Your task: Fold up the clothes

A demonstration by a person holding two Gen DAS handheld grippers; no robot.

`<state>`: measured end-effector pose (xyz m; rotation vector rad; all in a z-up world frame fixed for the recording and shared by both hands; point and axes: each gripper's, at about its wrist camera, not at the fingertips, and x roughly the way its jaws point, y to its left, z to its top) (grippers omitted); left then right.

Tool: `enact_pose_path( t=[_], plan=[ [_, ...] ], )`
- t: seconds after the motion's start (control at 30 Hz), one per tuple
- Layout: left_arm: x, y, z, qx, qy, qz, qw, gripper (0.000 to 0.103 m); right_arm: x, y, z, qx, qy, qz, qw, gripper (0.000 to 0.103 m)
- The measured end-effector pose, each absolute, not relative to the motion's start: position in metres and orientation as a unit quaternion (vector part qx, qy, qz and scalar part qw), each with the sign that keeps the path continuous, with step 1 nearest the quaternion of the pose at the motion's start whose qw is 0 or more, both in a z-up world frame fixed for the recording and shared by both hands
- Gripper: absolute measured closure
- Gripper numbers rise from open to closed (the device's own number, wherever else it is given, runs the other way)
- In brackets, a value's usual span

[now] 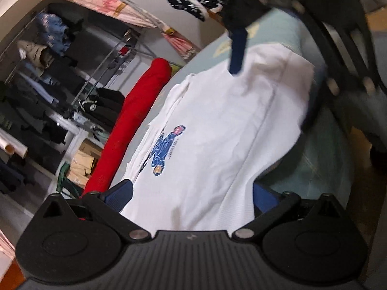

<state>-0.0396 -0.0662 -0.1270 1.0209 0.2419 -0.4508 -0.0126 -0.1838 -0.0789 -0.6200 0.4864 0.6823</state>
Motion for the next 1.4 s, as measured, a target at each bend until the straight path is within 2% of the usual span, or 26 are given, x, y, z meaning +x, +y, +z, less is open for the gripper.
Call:
enact_pose_path(
  t=[0.2, 0.33, 0.47, 0.6, 0.87, 1.1, 1.4],
  plan=[
    [-0.035, -0.057, -0.11, 0.44, 0.137, -0.217, 0.861, 0.001, -0.011, -0.151, -0.111, -0.374, 0.211, 0.299, 0.852, 0.0],
    [-0.036, -0.051, -0.104, 0.431, 0.141, -0.226, 0.862, 0.001, -0.014, -0.131, -0.132, -0.453, 0.152, 0.232, 0.847, 0.0],
    [-0.036, -0.05, -0.105, 0.428, 0.146, -0.24, 0.859, 0.001, -0.025, -0.126, -0.128, -0.482, 0.089, 0.195, 0.85, 0.0],
    [-0.038, -0.057, -0.112, 0.437, 0.149, -0.282, 0.841, 0.001, -0.03, -0.127, -0.109, -0.464, 0.069, 0.19, 0.862, 0.0],
    [-0.022, -0.074, -0.142, 0.53, 0.072, -0.192, 0.823, 0.001, -0.025, -0.13, -0.096, -0.438, 0.081, 0.193, 0.874, 0.0],
    [-0.015, -0.053, -0.135, 0.512, 0.075, -0.164, 0.84, 0.001, -0.014, -0.142, -0.127, -0.47, 0.116, 0.16, 0.86, 0.0],
    [-0.025, -0.057, -0.145, 0.529, 0.066, -0.157, 0.831, 0.001, -0.023, -0.162, -0.128, -0.471, 0.098, 0.111, 0.87, 0.0]
  ],
)
